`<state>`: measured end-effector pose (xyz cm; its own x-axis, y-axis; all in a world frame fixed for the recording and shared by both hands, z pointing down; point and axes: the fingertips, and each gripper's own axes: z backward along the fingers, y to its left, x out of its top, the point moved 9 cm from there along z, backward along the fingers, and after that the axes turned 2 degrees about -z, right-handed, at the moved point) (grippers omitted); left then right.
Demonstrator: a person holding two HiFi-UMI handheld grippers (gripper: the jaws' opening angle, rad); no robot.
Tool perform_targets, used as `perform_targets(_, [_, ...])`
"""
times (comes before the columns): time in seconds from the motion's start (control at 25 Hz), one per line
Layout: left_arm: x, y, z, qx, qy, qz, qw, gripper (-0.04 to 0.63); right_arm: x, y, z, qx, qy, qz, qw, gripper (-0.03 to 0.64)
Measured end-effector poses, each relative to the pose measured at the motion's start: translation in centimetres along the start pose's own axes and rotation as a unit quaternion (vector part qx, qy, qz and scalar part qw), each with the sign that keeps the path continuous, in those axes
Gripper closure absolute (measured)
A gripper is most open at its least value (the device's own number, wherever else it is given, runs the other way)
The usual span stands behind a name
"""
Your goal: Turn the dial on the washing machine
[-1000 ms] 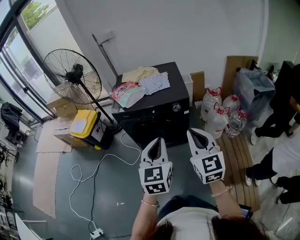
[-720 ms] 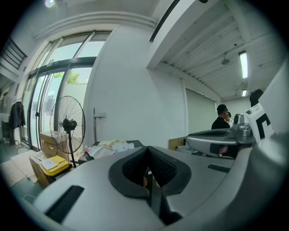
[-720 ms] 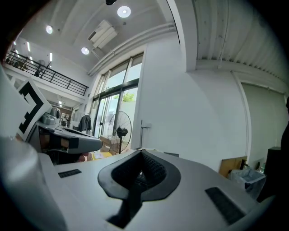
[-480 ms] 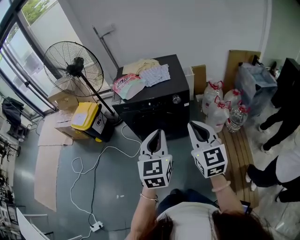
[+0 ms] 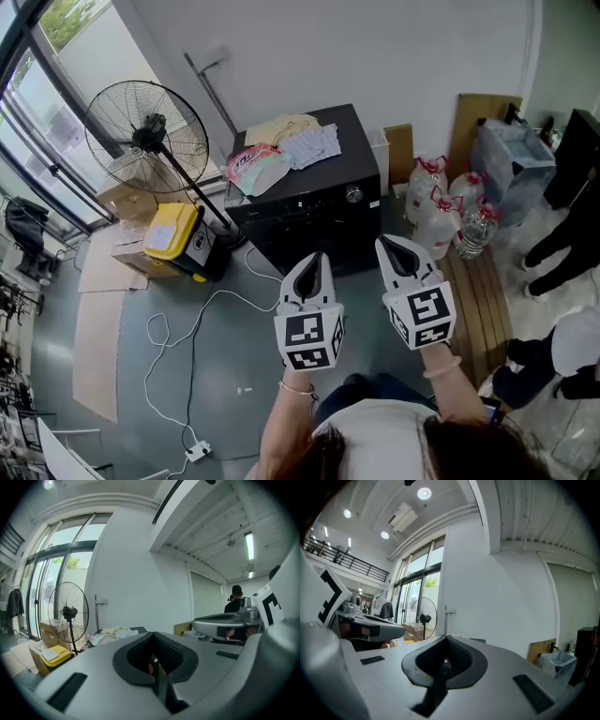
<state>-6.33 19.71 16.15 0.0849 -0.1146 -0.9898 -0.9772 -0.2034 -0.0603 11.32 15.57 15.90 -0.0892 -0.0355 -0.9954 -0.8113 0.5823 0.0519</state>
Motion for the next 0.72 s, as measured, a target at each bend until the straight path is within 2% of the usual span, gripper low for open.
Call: perform_targets(0.72, [-0.4,1.8,-1.1,-0.016,0.000,0.001,0.9999,0.578,-0.2,0.6,-1.5,-0.014,0.000,-0.002,1.000,0.591])
